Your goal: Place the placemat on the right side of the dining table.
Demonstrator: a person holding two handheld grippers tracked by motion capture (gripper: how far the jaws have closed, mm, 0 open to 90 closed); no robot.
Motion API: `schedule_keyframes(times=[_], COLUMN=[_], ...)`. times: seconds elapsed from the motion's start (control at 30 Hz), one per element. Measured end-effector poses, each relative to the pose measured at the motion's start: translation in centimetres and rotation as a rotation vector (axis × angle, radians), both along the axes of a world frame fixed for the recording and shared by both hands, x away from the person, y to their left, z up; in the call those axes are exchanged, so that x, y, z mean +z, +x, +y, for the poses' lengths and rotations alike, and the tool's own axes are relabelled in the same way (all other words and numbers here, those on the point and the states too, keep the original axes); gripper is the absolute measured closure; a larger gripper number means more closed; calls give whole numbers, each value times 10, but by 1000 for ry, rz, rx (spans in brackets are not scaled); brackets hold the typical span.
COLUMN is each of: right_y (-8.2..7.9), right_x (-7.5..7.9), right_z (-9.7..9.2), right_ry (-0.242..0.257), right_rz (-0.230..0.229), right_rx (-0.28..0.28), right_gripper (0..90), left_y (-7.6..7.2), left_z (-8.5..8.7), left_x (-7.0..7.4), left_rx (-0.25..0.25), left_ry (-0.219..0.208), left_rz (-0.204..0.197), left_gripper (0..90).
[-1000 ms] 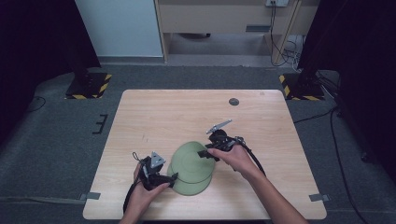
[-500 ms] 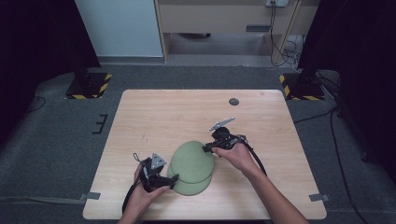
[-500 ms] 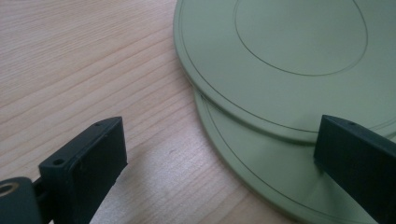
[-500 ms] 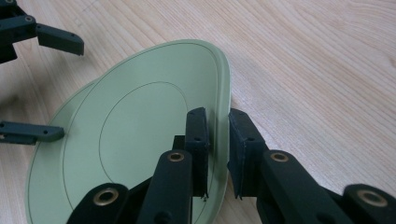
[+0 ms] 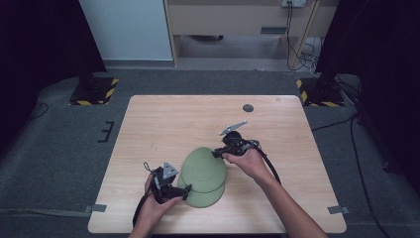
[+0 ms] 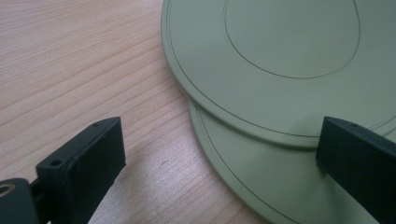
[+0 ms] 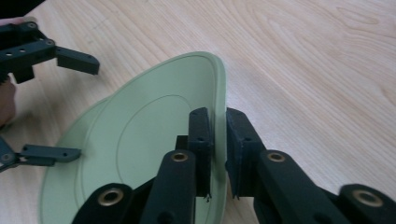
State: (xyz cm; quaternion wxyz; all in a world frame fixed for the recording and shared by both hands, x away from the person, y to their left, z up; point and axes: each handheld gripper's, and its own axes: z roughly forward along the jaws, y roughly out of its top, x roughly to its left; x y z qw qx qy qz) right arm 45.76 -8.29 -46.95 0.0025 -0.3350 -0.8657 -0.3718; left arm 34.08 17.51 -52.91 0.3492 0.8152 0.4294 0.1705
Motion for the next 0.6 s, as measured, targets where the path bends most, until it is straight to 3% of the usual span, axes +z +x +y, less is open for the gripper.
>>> schedule_keyframes(times=[0.3, 0.47, 0.6], right_y=[-2, -1, 0], right_x=[-5, -6, -5], right_z=[1, -1, -3], right_ry=[-21, -35, -45], right_rz=[28, 33, 27], right_rx=[32, 31, -3], right_gripper=[757, 807, 839], left_y=[1, 1, 1], left_z=[0, 0, 0], left_x=[0, 0, 0], left_rx=[3, 4, 2], left_ry=[-1, 4, 3], left_rz=[-1, -6, -10], left_gripper=[4, 4, 13])
